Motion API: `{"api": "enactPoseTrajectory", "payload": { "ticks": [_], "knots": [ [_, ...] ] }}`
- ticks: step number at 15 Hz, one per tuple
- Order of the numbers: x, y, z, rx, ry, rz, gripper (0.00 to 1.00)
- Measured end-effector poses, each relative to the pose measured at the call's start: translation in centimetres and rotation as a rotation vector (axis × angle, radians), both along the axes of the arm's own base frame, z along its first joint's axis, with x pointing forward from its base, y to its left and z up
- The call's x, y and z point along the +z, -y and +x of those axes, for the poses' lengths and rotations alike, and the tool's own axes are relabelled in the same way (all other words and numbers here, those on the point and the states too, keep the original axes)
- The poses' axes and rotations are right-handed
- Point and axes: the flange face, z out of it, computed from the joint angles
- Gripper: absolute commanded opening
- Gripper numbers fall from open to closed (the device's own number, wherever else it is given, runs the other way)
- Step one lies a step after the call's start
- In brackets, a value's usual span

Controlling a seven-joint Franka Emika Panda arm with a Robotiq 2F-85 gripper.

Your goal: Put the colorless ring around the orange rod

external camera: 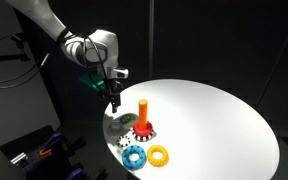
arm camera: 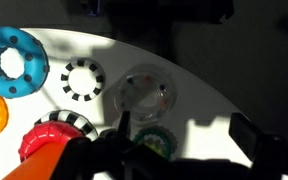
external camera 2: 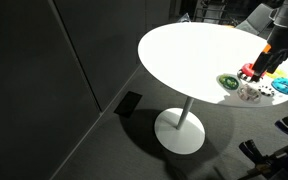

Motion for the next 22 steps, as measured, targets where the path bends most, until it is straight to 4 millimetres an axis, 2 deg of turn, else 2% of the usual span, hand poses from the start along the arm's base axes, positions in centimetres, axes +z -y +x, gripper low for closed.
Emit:
{"api": "enactPoseTrajectory", "payload": {
  "ticks": [8,13,22],
  "knots": [
    [-3.6,2.1,-1.9,-0.044,0.057,-0.001,1.00],
    [-5.9,2.4,-1.7,-0.067,0.104,0.006,1.00],
    [-7.7,2.4,-1.2,-0.074,0.148,0.006,1.00]
  ]
}}
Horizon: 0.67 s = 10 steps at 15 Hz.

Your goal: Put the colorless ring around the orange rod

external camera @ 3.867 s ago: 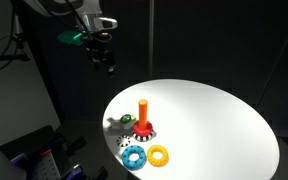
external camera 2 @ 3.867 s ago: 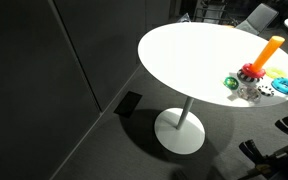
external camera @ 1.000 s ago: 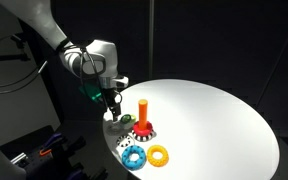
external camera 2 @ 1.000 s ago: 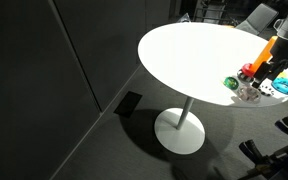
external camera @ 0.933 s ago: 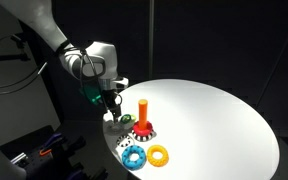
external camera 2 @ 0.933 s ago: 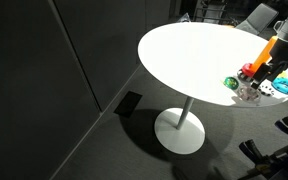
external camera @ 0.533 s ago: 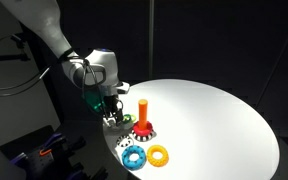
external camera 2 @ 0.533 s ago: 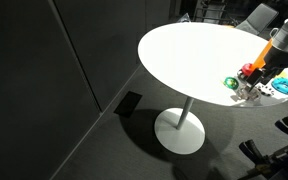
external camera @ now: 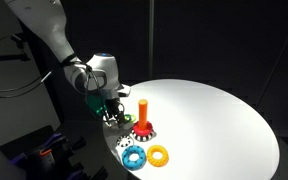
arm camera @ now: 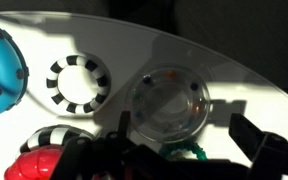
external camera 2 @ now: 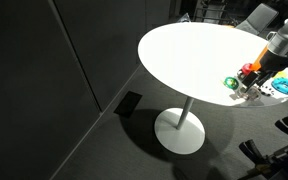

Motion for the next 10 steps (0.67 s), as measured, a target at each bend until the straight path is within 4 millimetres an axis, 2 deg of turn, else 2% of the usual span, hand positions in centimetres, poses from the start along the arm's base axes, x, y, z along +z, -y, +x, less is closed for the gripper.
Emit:
{"api": "enactPoseTrajectory", "payload": {
  "ticks": [10],
  "knots": [
    [-1.8,0.3,0.0,-0.006,0.011,-0.004,1.00]
  ]
}}
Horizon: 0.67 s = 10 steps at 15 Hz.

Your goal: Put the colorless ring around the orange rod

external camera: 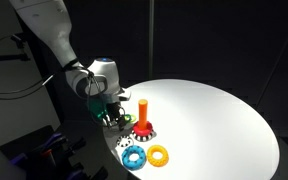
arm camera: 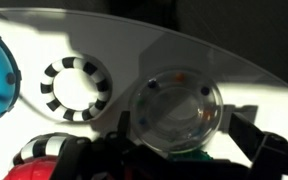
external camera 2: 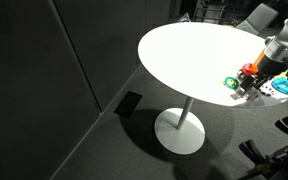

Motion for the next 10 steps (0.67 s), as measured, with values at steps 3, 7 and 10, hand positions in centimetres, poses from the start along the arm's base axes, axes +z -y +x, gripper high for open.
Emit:
{"api": "enactPoseTrajectory", "payload": {
  "ticks": [3,7,10],
  "knots": [
    [-0.24,0.07,0.02,-0.001,0.003,-0.001,1.00],
    [-0.57,0.04,0.06,-0.003,0.003,0.000,1.00],
    [-0.68,-0.08,0.11,-0.006,0.002,0.003,0.69]
  ]
}}
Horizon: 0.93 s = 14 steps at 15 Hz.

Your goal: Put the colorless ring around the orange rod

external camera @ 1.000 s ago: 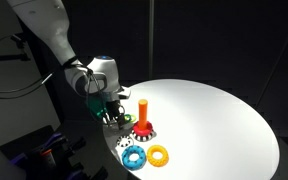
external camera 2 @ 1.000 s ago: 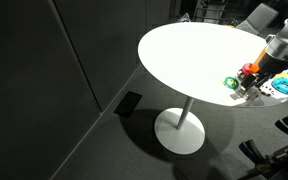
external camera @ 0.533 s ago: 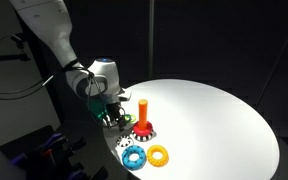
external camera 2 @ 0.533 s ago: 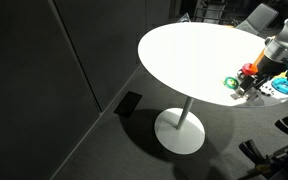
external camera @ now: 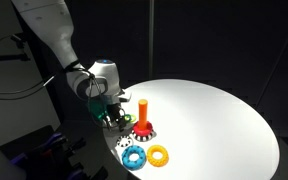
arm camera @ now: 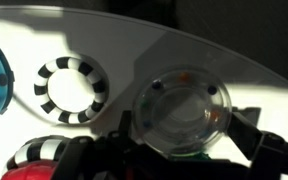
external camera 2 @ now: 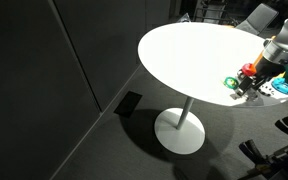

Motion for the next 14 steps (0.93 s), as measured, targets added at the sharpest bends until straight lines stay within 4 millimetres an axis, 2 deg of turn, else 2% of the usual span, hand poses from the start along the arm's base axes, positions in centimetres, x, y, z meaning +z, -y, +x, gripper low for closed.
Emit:
{"api": "enactPoseTrajectory", "payload": {
  "ticks": [7,10,14],
  "knots": [
    [0.8,0.2,0.6,-0.038,0.021,0.020,0.69],
    [2.5,0.6,1.1,-0.059,0.044,0.035,0.69],
    [5.7,1.3,1.8,-0.071,0.065,0.038,0.69]
  ]
}}
